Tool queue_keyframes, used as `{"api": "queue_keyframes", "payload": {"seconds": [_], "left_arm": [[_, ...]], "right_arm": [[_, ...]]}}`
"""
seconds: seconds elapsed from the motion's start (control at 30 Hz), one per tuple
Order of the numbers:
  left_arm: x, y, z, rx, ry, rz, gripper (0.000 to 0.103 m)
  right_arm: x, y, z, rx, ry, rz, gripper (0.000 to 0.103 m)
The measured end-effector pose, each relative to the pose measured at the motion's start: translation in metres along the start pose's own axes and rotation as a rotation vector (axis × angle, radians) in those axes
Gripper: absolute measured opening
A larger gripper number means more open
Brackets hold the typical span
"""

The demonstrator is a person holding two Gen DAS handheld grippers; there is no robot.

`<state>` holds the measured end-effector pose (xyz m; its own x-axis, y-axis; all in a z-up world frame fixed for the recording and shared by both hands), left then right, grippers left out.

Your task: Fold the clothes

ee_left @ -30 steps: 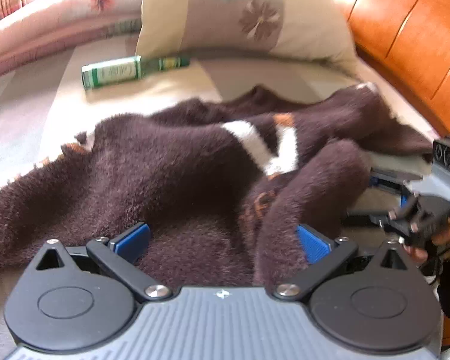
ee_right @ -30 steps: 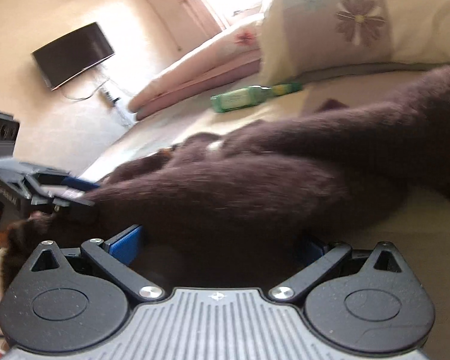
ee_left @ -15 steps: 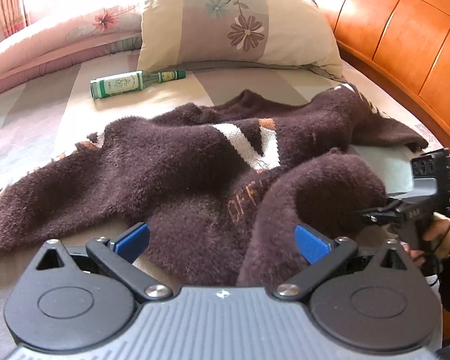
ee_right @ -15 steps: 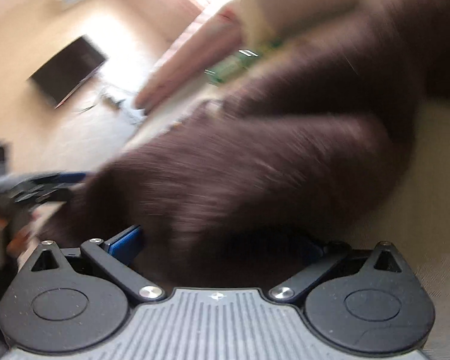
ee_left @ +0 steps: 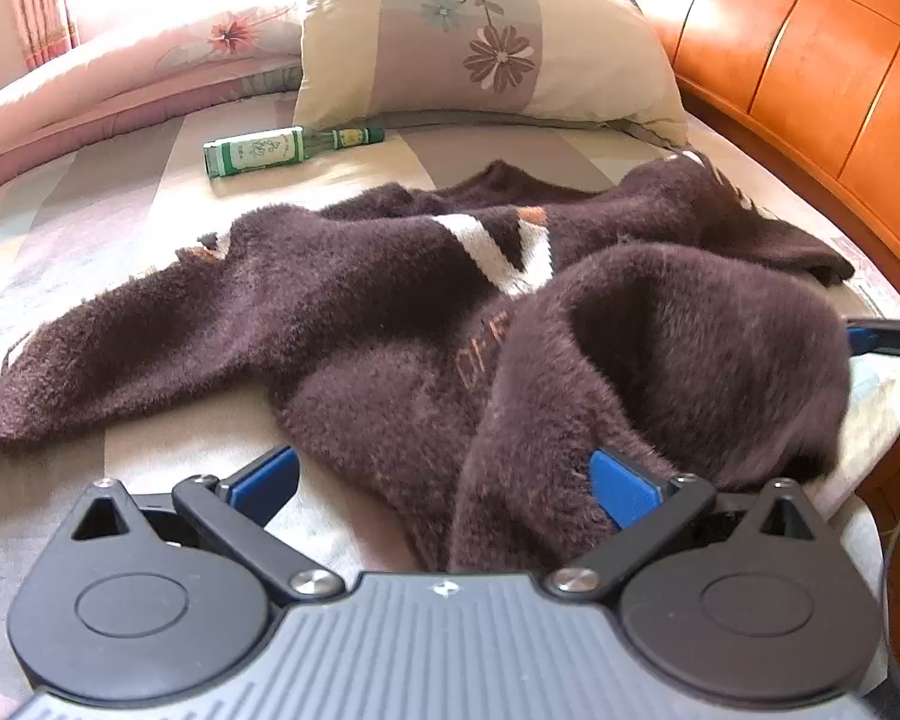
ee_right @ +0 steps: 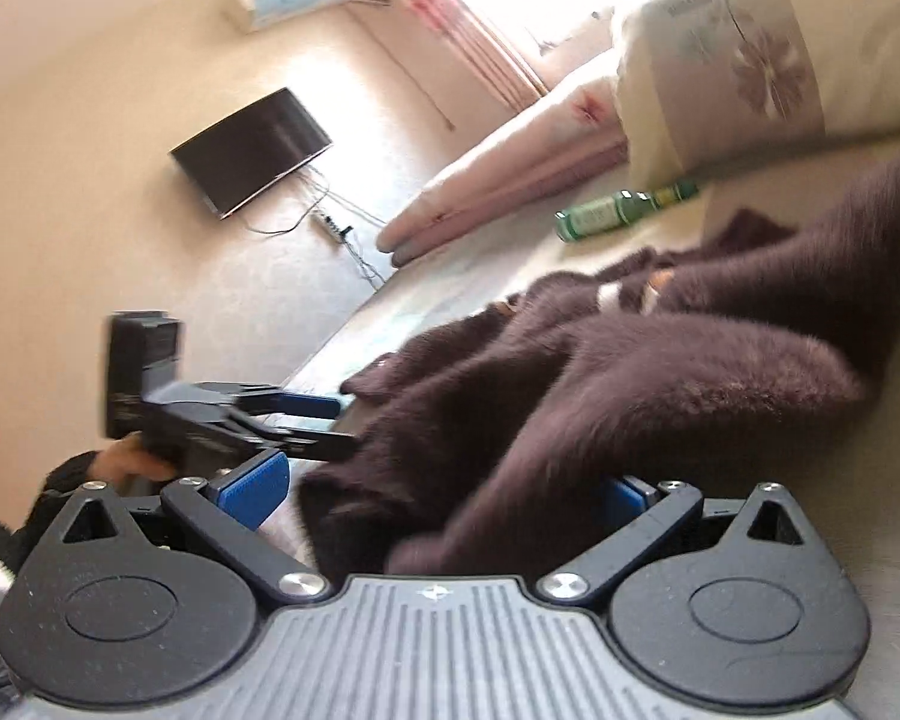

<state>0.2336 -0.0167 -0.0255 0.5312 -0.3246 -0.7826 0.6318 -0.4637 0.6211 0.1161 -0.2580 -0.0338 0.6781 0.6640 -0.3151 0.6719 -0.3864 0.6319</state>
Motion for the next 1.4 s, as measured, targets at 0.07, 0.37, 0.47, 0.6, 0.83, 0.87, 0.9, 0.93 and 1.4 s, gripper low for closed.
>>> {"api": "queue_keyframes", "payload": {"seconds": [0.07, 0.37, 0.47, 0.6, 0.83, 0.87, 0.9, 0.93, 1.4], "left_arm": [[-0.001, -0.005, 0.004, 0.005, 0.003, 0.0, 0.102], [-0.006, -0.019, 0.025, 0.028, -0.012, 0.008, 0.102], [-0.006, -0.022, 0.029, 0.019, -0.015, 0.012, 0.102], [-0.007, -0.029, 0.03, -0.013, -0.026, 0.022, 0.102], [-0.003, -0.043, 0.014, -0.143, -0.081, 0.034, 0.102], [-0.002, -0.043, 0.012, -0.155, -0.075, 0.031, 0.102], [-0.002, -0.044, 0.01, -0.166, -0.069, 0.027, 0.102], [-0.002, -0.045, 0.008, -0.177, -0.063, 0.024, 0.102], [-0.044, -0.06, -0.02, -0.183, 0.045, 0.1, 0.102]], "right_arm": [[-0.015, -0.002, -0.004, -0.029, -0.061, -0.014, 0.103], [-0.012, -0.051, 0.049, 0.145, -0.271, -0.071, 0.103], [-0.002, -0.068, 0.067, 0.232, -0.288, -0.078, 0.103], [0.02, -0.075, 0.075, 0.254, -0.295, -0.052, 0.103], [0.019, -0.074, 0.084, 0.354, -0.267, 0.023, 0.103], [0.02, -0.074, 0.083, 0.355, -0.268, 0.027, 0.103], [0.02, -0.074, 0.083, 0.357, -0.268, 0.032, 0.103], [0.018, -0.073, 0.081, 0.357, -0.289, 0.024, 0.103], [0.085, 0.006, -0.086, -0.304, -0.435, -0.068, 0.103]]}}
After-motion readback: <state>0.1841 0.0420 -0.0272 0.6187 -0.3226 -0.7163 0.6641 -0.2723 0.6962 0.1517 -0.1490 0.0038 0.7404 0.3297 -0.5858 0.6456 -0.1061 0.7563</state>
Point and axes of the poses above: each gripper's, at about its wrist camera, not at the fingertips, and x roughly the way its jaws point, z to its right, y to its top, the point moved 5 cm from there along x, roughly the way its jaws point, and after that the axes turned 8 degrees about x, right-handed, at the moved point
